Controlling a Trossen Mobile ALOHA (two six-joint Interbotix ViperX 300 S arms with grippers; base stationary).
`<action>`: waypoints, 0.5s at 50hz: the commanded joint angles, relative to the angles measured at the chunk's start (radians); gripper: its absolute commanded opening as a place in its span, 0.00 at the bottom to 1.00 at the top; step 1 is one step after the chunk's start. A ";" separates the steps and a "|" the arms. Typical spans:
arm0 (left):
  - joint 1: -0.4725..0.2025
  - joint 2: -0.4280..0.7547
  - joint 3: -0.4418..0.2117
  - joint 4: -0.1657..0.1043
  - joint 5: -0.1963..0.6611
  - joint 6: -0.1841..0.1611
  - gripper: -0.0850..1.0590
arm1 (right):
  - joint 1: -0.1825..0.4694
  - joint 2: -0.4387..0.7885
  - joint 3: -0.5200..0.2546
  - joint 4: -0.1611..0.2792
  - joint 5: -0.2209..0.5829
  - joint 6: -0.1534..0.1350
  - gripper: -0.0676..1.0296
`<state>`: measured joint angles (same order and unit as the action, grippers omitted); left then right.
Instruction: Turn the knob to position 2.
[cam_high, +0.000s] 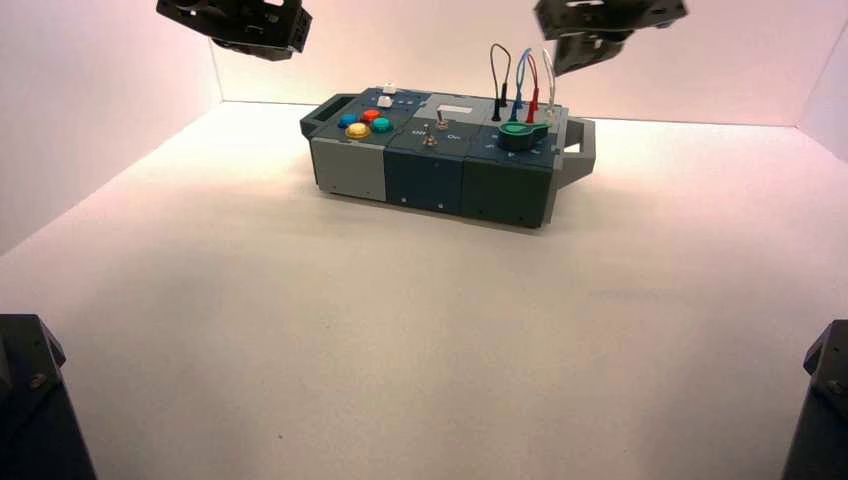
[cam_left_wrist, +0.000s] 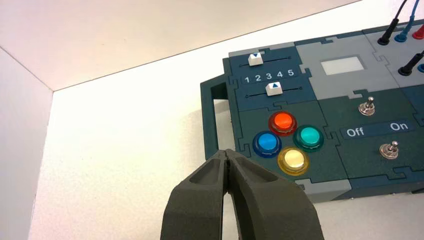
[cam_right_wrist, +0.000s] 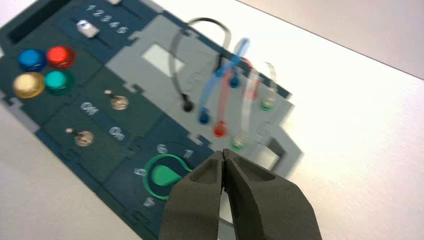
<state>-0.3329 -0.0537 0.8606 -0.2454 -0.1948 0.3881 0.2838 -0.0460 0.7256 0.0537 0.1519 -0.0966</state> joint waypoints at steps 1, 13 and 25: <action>0.005 -0.018 -0.011 0.003 -0.011 -0.003 0.05 | -0.031 -0.052 0.014 0.005 -0.026 0.005 0.04; 0.005 -0.017 -0.011 0.003 -0.020 -0.003 0.05 | -0.091 -0.066 0.049 0.009 -0.046 0.006 0.04; 0.005 -0.023 -0.009 0.003 -0.020 -0.002 0.05 | -0.091 -0.058 0.066 0.012 -0.086 0.006 0.04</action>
<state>-0.3344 -0.0537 0.8606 -0.2454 -0.2040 0.3881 0.1963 -0.0844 0.7977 0.0629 0.0905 -0.0920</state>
